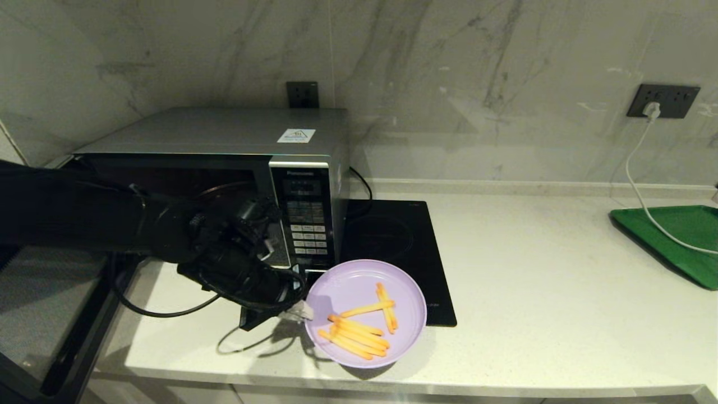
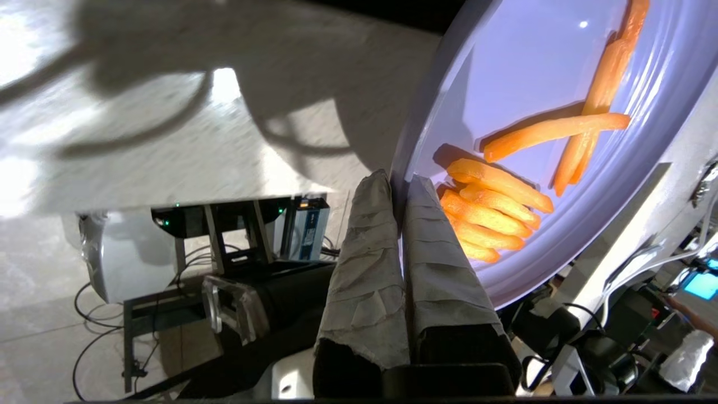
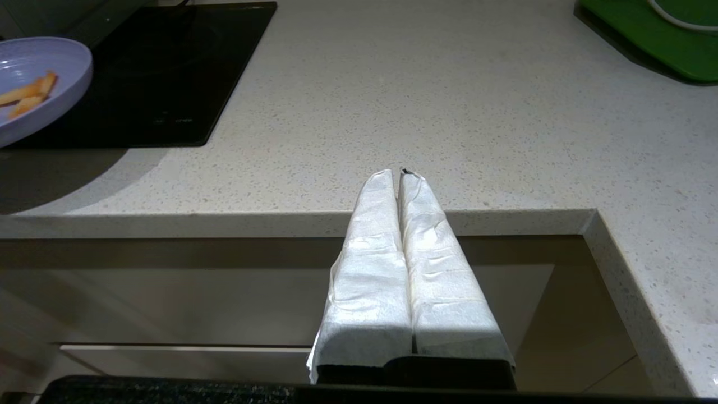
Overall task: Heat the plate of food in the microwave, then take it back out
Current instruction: Put the plate in the microwave oven
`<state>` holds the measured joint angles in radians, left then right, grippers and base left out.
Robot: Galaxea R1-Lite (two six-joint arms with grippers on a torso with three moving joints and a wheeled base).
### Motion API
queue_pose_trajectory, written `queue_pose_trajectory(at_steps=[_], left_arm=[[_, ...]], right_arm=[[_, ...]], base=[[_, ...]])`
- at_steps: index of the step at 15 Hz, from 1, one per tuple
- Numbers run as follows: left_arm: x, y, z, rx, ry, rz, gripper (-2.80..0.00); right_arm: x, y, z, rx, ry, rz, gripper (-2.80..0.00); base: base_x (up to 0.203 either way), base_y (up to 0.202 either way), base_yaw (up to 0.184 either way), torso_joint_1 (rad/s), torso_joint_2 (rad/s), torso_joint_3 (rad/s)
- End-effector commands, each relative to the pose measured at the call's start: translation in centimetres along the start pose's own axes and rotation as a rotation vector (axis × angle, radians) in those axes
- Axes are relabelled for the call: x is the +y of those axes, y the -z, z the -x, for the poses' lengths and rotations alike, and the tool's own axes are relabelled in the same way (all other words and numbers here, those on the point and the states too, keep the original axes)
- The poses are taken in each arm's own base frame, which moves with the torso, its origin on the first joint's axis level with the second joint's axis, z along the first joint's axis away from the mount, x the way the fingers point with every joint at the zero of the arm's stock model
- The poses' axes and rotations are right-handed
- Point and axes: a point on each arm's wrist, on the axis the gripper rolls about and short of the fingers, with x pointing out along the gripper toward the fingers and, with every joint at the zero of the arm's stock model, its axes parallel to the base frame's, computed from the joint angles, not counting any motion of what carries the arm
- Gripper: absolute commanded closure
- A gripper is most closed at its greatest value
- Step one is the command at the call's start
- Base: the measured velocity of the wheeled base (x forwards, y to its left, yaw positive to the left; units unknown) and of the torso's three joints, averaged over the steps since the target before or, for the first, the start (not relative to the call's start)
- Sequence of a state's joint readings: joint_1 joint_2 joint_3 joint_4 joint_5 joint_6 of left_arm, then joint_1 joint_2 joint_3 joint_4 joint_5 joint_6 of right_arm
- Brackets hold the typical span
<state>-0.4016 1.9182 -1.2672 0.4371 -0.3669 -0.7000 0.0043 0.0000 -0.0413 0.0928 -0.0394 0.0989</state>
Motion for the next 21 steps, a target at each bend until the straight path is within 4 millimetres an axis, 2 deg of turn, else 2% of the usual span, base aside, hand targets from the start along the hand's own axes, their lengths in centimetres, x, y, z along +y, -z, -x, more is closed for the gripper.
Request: queue_pose_trajectory(at_steps=[1,6,21], left_arm=[[1.5,0.5,2.4,-0.027,0.012,0.033,0.00],[5.3,-0.2,5.4,-0.103,-0.007,0.061,0.00],[17.0,-2.4,10.9,-0.251,-0.056,0.187,0.00]], right_arm=[[0.0,0.0,0.0,0.002,0.000,-0.001,0.00],[0.0,0.0,0.0,0.002,0.000,-0.001,0.00],[0.0,0.0,0.0,0.002,0.000,-0.001,0.00]], base=[[0.000,0.000,0.000,0.000,0.00,0.000],[0.000,0.000,0.000,0.000,0.00,0.000],[0.000,0.000,0.000,0.000,0.00,0.000]])
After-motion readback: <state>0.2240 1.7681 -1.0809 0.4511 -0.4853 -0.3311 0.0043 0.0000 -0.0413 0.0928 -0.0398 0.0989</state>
